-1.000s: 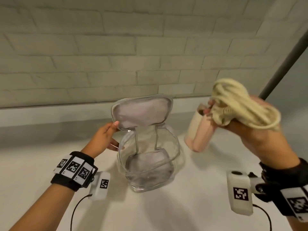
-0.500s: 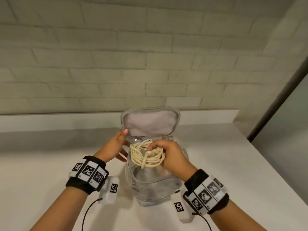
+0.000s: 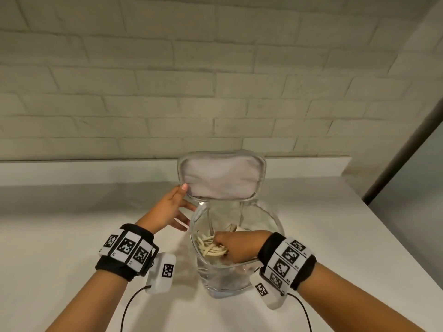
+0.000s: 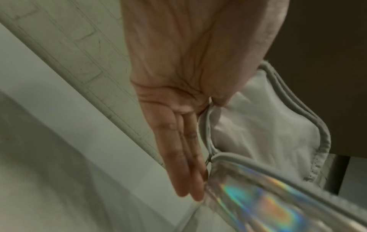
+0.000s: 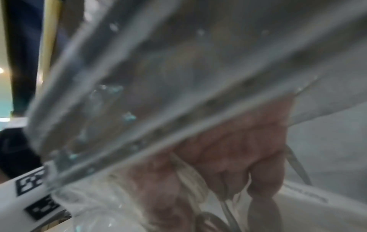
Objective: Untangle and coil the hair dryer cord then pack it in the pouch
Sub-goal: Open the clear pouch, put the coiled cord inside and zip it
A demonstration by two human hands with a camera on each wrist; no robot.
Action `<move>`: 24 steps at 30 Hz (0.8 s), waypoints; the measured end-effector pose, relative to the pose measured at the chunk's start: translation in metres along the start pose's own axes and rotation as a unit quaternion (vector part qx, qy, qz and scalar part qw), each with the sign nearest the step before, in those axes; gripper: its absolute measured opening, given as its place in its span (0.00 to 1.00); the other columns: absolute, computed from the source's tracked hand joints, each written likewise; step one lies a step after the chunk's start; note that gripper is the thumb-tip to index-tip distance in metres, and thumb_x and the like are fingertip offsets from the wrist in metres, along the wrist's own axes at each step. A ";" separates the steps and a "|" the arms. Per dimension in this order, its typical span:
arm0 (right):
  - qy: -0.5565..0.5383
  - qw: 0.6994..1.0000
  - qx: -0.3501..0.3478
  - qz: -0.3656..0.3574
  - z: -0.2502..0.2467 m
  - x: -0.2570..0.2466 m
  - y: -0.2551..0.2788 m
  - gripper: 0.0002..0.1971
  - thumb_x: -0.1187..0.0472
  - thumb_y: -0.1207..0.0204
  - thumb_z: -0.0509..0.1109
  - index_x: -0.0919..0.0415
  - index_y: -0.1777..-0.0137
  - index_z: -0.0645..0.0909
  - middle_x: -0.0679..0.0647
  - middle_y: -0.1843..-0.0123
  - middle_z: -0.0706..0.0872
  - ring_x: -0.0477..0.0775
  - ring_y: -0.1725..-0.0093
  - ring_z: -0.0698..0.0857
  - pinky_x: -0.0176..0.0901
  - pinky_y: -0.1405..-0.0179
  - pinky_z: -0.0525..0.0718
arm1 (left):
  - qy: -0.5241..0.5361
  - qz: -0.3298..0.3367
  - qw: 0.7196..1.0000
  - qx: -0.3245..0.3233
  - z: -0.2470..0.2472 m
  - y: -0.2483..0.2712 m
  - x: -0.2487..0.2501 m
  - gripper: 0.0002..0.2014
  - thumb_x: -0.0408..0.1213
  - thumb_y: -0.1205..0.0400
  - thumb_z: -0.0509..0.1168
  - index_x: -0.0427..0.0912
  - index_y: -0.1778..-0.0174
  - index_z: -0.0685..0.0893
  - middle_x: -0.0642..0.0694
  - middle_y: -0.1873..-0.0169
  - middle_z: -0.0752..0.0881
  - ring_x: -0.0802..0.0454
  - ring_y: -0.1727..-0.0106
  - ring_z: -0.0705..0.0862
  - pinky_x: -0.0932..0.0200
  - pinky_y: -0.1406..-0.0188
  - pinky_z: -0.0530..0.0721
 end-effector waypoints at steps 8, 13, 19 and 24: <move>-0.063 0.997 -0.003 -0.044 -0.020 0.002 0.025 0.30 0.66 0.25 0.63 0.48 0.24 0.62 0.55 0.16 0.48 0.53 0.18 0.52 0.42 0.22 0.58 | -0.002 0.029 0.999 -0.021 0.000 0.003 -0.008 0.11 0.47 0.16 0.54 0.54 0.39 0.72 0.48 0.45 0.83 0.43 0.57 0.86 0.47 0.53 0.87; -0.217 0.959 0.181 -0.015 -0.062 0.054 0.105 0.25 0.83 0.32 0.57 0.61 0.45 0.85 0.49 0.39 0.82 0.39 0.41 0.78 0.21 0.43 0.71 | -0.001 0.073 0.990 -0.119 0.003 0.005 -0.024 0.32 0.16 0.26 0.51 0.58 0.45 0.85 0.66 0.36 0.75 0.73 0.33 0.71 0.68 0.37 0.73; -0.341 0.836 0.424 0.066 -0.084 0.123 0.104 0.14 0.70 0.22 0.61 0.50 0.59 0.81 0.55 0.54 0.87 0.42 0.81 0.81 0.31 0.80 0.75 | 0.023 0.117 0.987 -0.110 0.017 0.005 -0.025 0.22 0.20 0.18 0.49 0.44 0.46 0.86 0.65 0.42 0.83 0.74 0.40 0.79 0.77 0.45 0.76; -0.241 0.917 0.317 -0.003 -0.079 0.098 0.038 0.14 0.56 0.22 0.66 0.56 0.38 0.79 0.49 0.44 0.86 0.44 0.55 0.84 0.31 0.59 0.78 | -0.014 0.160 0.986 -0.052 0.017 -0.005 -0.025 0.27 0.19 0.18 0.48 0.54 0.29 0.66 0.62 0.36 0.78 0.67 0.47 0.83 0.70 0.61 0.80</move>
Point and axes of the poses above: each hand's wrist, its own y-axis away from the middle knuckle, its own z-axis out of the palm, x = y × z, the point moved 5 cm from there along -y, towards the middle knuckle
